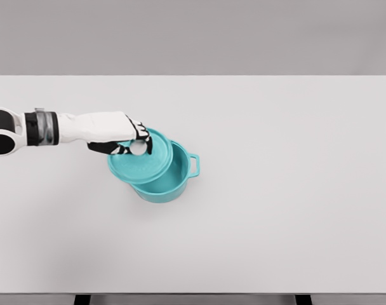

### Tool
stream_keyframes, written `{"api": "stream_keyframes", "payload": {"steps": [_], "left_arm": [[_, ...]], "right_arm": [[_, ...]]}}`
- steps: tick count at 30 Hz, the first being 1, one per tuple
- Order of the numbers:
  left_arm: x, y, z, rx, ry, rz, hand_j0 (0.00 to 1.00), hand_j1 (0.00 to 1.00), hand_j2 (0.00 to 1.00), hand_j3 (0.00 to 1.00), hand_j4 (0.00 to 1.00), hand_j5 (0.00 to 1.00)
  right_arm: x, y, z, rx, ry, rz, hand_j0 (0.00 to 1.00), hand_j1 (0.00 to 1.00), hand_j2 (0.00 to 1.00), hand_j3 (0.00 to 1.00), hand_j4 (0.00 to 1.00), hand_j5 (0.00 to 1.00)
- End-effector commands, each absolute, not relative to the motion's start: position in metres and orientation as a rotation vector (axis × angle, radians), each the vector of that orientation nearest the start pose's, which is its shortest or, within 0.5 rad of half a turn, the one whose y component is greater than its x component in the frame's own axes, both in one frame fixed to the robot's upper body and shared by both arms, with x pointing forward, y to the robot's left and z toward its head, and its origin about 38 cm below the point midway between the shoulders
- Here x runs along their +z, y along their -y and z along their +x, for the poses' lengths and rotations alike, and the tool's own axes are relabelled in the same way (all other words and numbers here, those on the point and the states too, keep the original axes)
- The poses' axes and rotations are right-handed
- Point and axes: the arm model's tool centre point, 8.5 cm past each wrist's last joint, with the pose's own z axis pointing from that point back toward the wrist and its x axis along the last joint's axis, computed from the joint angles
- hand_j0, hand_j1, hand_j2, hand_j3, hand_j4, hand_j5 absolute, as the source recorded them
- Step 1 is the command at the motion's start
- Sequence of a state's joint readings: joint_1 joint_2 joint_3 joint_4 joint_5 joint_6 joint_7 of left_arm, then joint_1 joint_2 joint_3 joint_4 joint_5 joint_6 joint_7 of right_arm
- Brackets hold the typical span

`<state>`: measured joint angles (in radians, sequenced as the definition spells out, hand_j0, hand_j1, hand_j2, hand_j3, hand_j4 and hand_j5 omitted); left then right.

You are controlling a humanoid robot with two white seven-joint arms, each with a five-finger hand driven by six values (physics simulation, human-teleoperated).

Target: Cover the pot with left arm

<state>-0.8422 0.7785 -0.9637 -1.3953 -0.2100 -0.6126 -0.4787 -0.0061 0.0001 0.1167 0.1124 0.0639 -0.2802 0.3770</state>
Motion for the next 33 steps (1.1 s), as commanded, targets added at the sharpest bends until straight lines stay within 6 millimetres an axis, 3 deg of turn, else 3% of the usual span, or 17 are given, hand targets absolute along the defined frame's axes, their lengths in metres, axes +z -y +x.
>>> {"api": "stream_keyframes", "payload": {"steps": [1, 10, 33], "left_arm": [[0.198, -0.239, 0.439, -2.157, 1.471, 0.104, 0.41, 0.41, 0.41, 0.41, 0.41, 0.41], [0.203, -0.217, 0.433, -2.181, 1.531, 0.065, 0.41, 0.41, 0.41, 0.41, 0.41, 0.41], [0.201, -0.21, 0.432, -2.183, 1.54, 0.048, 0.42, 0.42, 0.42, 0.42, 0.42, 0.42]], "right_arm": [[-0.254, 0.239, -0.012, 0.216, 0.128, 0.31, 1.0, 1.0, 1.0, 1.0, 1.0, 1.0], [-0.253, 0.239, -0.012, 0.215, 0.127, 0.31, 1.0, 1.0, 1.0, 1.0, 1.0, 1.0], [-0.254, 0.239, -0.012, 0.216, 0.128, 0.31, 1.0, 1.0, 1.0, 1.0, 1.0, 1.0]]}}
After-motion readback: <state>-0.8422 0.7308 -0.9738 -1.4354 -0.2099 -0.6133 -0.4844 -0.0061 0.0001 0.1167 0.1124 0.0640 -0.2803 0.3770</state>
